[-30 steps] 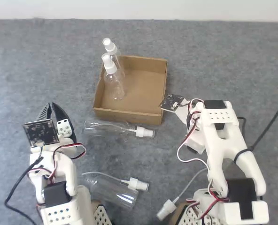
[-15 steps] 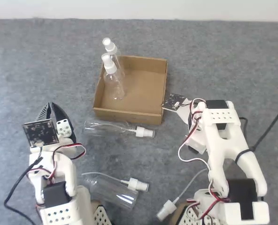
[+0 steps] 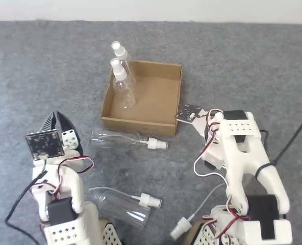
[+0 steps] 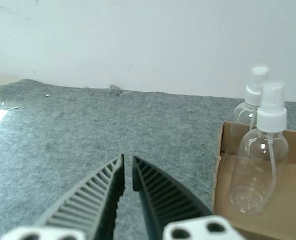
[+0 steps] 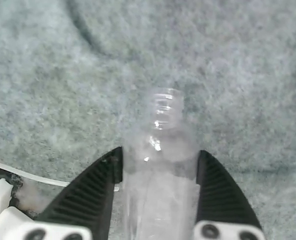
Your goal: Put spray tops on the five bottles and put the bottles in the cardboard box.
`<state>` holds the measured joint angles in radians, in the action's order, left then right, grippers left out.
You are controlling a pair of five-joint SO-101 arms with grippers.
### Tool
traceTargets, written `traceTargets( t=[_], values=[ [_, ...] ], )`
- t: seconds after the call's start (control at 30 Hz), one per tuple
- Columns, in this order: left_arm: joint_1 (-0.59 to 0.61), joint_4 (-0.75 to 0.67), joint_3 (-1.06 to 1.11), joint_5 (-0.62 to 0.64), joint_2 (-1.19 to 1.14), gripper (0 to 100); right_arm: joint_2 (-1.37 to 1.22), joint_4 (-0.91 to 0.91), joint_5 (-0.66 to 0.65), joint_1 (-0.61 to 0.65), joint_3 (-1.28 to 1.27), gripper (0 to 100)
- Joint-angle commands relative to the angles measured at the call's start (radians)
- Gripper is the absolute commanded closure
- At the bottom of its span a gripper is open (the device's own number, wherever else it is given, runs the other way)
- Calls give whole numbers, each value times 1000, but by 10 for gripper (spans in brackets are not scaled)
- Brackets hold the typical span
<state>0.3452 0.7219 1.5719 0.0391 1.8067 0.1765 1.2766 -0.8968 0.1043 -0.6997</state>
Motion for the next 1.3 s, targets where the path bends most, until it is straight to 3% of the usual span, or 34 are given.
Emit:
traceTargets(
  t=[0.0,0.33,0.67,0.87,1.27],
  values=[
    [-2,-23,-12,-6,12,967,10,18,-6,-2,21,907],
    [-2,-23,-12,-6,12,967,10,176,-2,-2,155,908],
    [-2,-25,-12,-6,12,967,-2,58,144,-2,164,902],
    [-2,-25,-12,-6,12,966,-2,65,147,33,130,789],
    [-2,-25,-12,-6,12,966,-2,25,152,79,86,790]
  ],
)
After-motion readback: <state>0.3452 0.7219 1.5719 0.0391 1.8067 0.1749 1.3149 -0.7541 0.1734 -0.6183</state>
